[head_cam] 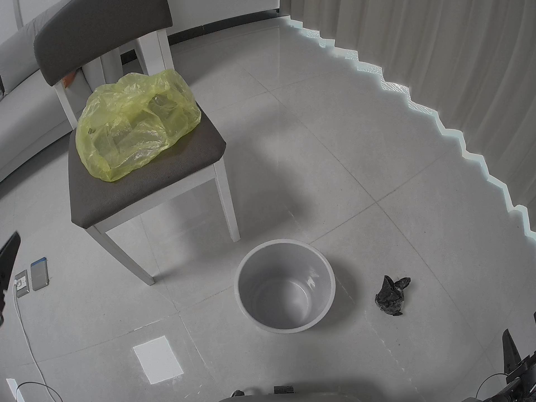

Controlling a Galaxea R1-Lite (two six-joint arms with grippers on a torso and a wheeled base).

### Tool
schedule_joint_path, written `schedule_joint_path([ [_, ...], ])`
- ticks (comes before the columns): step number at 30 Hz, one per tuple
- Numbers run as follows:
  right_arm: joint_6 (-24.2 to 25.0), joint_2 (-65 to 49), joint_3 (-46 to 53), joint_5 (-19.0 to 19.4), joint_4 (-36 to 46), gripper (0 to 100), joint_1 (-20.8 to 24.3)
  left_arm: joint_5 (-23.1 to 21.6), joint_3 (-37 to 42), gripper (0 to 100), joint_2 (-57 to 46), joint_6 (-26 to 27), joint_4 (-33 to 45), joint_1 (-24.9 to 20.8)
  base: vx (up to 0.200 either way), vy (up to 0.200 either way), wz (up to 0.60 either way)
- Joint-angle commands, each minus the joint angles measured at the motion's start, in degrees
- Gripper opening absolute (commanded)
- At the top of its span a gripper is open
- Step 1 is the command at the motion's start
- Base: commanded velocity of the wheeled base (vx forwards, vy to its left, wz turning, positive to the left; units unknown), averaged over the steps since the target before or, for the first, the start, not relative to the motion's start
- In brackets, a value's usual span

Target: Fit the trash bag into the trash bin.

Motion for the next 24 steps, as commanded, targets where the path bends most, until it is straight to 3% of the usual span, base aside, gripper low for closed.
schedule_joint_path([
  [1,-0.07,-0.93,1.01,0.35,-0.07,100,0.00,3.79,-10.86,100,25.28,1.80,-11.27,-0.99,0.000,0.000,0.00],
  [2,0.36,-0.93,1.01,0.26,-0.07,100,0.00,3.79,-12.53,100,33.02,1.54,-17.95,-1.17,0.000,0.000,0.00],
  [3,0.36,-0.93,1.01,0.26,-0.07,100,0.00,3.71,-13.76,100,34.51,1.28,-19.80,-0.99,0.000,0.000,0.00],
  [9,0.36,-0.93,1.01,0.26,-0.07,100,0.00,3.62,-14.29,100,36.18,1.36,-22.87,-0.73,0.000,0.000,0.00],
  [14,0.36,-0.93,1.01,0.26,-0.07,100,0.00,4.23,-17.36,100,41.28,1.71,-22.78,0.59,0.000,0.000,0.00],
  [20,0.45,-0.93,1.01,-0.18,-0.07,100,0.00,9.24,-26.50,100,51.21,1.89,-22.52,2.35,0.000,0.000,0.00],
  [24,0.54,-0.93,1.01,-0.35,-0.07,100,-0.09,9.68,-30.81,100,55.25,1.98,-22.52,3.14,0.000,0.000,0.00],
])
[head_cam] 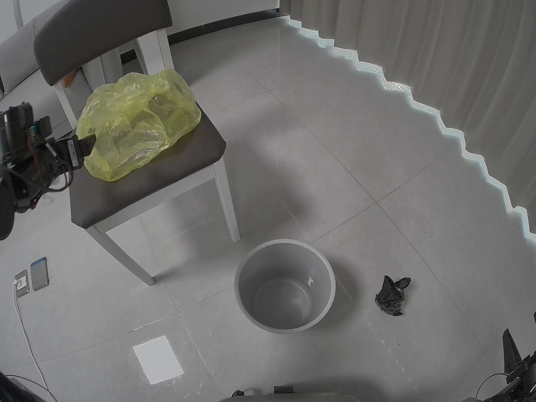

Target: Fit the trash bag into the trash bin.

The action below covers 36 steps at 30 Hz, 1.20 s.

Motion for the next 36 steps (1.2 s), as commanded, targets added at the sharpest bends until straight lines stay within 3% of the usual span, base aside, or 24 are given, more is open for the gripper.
schedule_joint_path([
  [1,0.21,-0.93,1.01,-0.34,-0.01,100,0.00,1.83,-7.61,100,11.86,0.22,-0.85,1.68,0.000,0.000,0.00],
  [21,0.39,-0.93,1.01,-0.34,-0.01,100,0.00,1.04,-14.55,100,18.98,-0.22,-1.64,2.12,0.000,0.000,0.00],
  [22,0.39,-0.93,1.01,-0.34,-0.01,100,0.00,1.04,-14.55,0,18.98,-0.22,-1.64,2.12,0.000,0.000,0.00],
  [32,-2.25,-0.93,1.01,0.27,0.08,100,0.00,0.52,-17.63,0,22.14,-0.48,-1.72,3.61,0.000,0.000,0.00],
  [36,-1.98,-0.93,1.01,3.09,-1.33,100,0.00,-0.19,-19.47,0,19.51,-0.48,-0.93,2.20,0.000,0.000,0.00],
])
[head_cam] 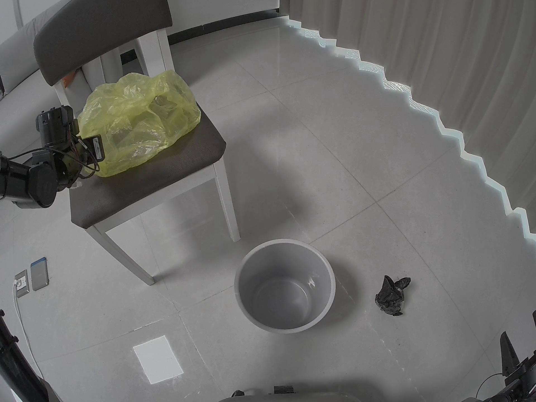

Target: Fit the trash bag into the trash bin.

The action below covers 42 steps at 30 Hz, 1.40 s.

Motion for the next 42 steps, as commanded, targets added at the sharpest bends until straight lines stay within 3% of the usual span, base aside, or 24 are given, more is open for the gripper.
schedule_joint_path([
  [1,0.78,-0.93,0.48,1.55,-2.97,100,0.00,-0.99,-1.48,0,-2.61,0.07,0.65,-1.31,0.000,0.000,0.00],
  [3,5.97,-0.40,-4.00,3.22,-8.95,100,0.26,-2.75,-1.13,0,-5.78,0.25,0.92,-2.81,0.000,0.000,0.00],
  [5,8.51,3.91,-9.71,5.42,-8.69,100,0.18,-4.68,-1.39,0,-9.47,0.77,2.15,-5.09,0.000,0.000,0.00],
  [10,5.61,14.81,-15.60,8.05,-7.10,100,0.26,-7.50,-4.20,0,-17.73,4.82,13.57,-12.12,0.000,0.000,0.00],
  [11,4.56,21.13,-18.76,10.34,-7.28,100,0.26,-8.90,-5.61,0,-21.33,7.54,19.99,-15.82,0.000,0.000,0.00],
  [14,4.56,32.12,-24.92,13.59,-7.81,100,0.35,-10.31,-7.10,0,-27.04,10.71,28.60,-23.11,0.000,0.000,0.00],
  [16,4.38,34.85,-26.41,14.29,-8.07,100,0.35,-10.31,-7.45,0,-28.36,11.58,30.62,-25.04,0.000,0.000,0.00],
  [18,3.86,44.69,-31.68,15.87,-9.57,100,2.20,-10.13,-8.07,0,-31.35,14.05,35.90,-30.23,0.000,0.000,0.00],
  [20,3.77,45.22,-31.86,15.87,-9.65,100,2.37,-10.13,-8.16,0,-31.53,14.13,36.16,-30.41,0.000,0.000,0.00],
  [21,3.77,53.13,-35.90,15.17,-11.59,100,5.71,-9.96,-9.21,0,-32.41,19.14,40.38,-33.48,0.000,0.000,0.00],
  [24,3.68,61.21,-39.77,14.82,-14.49,100,7.03,-10.31,-13.52,0,-32.14,29.25,47.50,-34.10,0.000,0.000,0.00],
  [27,3.68,67.45,-42.85,14.73,-16.25,100,9.14,-10.49,-18.00,0,-30.91,33.12,53.12,-36.12,0.000,0.000,0.00],
  [35,3.77,77.91,-51.11,14.56,-16.51,100,15.38,-10.40,-18.79,0,-30.38,33.03,55.59,-44.38,0.000,0.000,0.00],
  [42,4.56,80.11,-50.40,14.64,-16.60,100,19.86,-10.22,-19.94,0,-29.24,32.85,54.88,-45.79,0.000,0.000,0.00],
])
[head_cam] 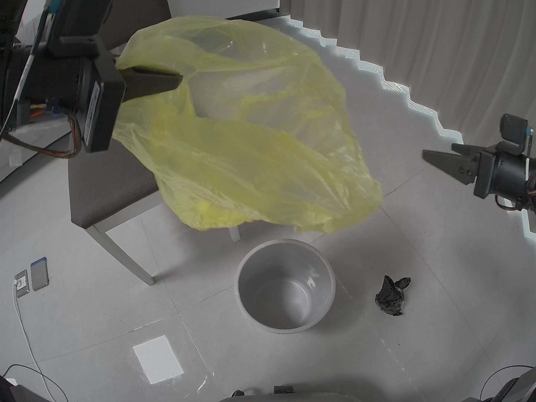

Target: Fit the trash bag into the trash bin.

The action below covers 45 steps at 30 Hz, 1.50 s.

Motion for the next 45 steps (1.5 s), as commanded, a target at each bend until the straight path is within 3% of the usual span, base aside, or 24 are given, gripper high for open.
schedule_joint_path([
  [1,0.37,5.25,0.15,0.12,-0.19,100,3.54,0.04,-1.47,0,0.31,0.12,0.12,-2.36,0.000,0.000,0.00],
  [8,0.28,4.54,-0.73,0.21,-0.72,100,4.68,0.66,-2.00,0,0.49,-0.85,0.03,-5.34,0.000,0.000,0.00],
  [25,0.45,-1.70,6.21,0.04,-0.01,100,14.87,4.96,-3.84,0,2.68,-2.43,-3.13,-7.98,0.000,0.000,0.00],
  [34,1.07,4.10,6.21,0.04,-2.12,100,13.91,5.05,-6.65,0,4.00,-2.52,-2.95,-8.77,0.000,0.000,0.00],
  [39,3.97,8.59,2.78,-0.49,-6.60,100,13.56,4.96,-6.13,0,4.09,-3.22,-2.87,-8.86,0.000,0.000,0.00],
  [45,4.15,13.24,-0.55,-1.81,-7.48,100,12.06,4.88,-6.30,0,4.53,-5.07,-3.04,-9.91,0.000,0.000,0.00],
])
